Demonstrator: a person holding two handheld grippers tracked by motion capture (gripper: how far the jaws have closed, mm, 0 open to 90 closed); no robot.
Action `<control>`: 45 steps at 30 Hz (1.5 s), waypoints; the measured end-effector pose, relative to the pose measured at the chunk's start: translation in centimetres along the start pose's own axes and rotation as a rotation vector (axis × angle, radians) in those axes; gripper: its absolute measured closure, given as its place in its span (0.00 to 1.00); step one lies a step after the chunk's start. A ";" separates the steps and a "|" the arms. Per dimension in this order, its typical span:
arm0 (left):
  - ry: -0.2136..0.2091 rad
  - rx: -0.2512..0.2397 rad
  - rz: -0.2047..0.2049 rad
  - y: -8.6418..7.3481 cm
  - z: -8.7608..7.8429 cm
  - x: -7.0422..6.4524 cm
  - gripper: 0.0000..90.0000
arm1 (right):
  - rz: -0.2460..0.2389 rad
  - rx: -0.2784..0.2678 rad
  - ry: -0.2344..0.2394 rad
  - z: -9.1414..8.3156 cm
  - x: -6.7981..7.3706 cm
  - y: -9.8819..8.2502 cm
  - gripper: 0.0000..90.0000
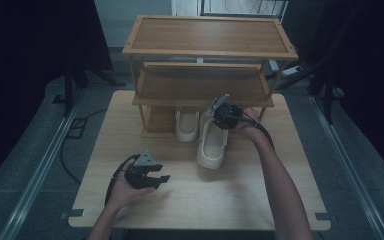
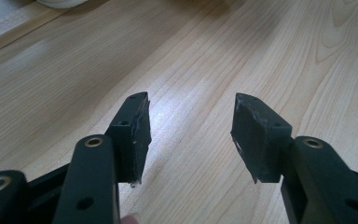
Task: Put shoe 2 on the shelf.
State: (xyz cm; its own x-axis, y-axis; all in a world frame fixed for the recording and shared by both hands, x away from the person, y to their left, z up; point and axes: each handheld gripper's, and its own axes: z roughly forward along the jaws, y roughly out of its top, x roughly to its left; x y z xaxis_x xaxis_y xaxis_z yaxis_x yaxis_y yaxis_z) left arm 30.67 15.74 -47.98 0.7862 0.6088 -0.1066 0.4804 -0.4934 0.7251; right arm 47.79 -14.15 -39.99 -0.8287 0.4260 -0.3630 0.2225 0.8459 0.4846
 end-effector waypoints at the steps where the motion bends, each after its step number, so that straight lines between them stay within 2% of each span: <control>1: 0.000 -0.001 0.000 0.0 0.0 0.0 0.53 | -0.004 0.001 -0.004 0.1 0.0 0.1 0.86; 8: 0.002 -0.001 -0.003 -0.1 -0.1 0.1 0.53 | -0.021 0.020 -0.051 0.6 0.2 0.4 0.87; 13: 0.002 0.000 -0.002 -0.1 -0.1 0.2 0.53 | -0.009 0.018 -0.080 1.0 0.4 0.7 0.87; 18: 0.002 -0.002 -0.006 -0.1 -0.2 0.2 0.53 | -0.022 0.027 -0.130 1.6 0.7 0.8 0.87; 21: 0.001 -0.002 -0.006 -0.1 -0.2 0.3 0.53 | -0.022 0.037 -0.160 2.1 1.0 0.7 0.85; 23: 0.002 -0.001 -0.007 -0.2 -0.1 0.3 0.53 | -0.013 0.044 -0.159 2.5 1.1 0.5 0.82; 25: 0.003 0.000 -0.007 -0.2 -0.1 0.2 0.53 | 0.001 0.039 -0.154 2.6 1.3 0.5 0.77; 28: 0.002 0.000 -0.006 -0.1 -0.1 0.2 0.53 | 0.020 0.017 -0.153 2.4 1.3 0.6 0.63; 32: 0.002 0.006 -0.001 -0.1 -0.1 0.2 0.53 | 0.045 -0.014 -0.092 1.9 1.4 0.4 0.52; 37: 0.000 0.009 0.000 -0.1 0.0 0.1 0.53 | 0.088 -0.055 -0.029 0.8 1.4 0.2 0.49; 45: -0.002 0.011 0.003 -0.1 -0.1 0.0 0.53 | 0.098 -0.097 0.031 -1.3 1.7 -0.4 0.49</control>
State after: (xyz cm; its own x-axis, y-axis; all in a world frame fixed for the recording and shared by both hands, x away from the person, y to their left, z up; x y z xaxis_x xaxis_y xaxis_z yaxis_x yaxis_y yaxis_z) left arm 30.62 15.84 -48.01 0.7885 0.6060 -0.1053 0.4818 -0.5020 0.7182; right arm 45.65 -14.23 -39.75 -0.8213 0.4934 -0.2865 0.2533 0.7653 0.5917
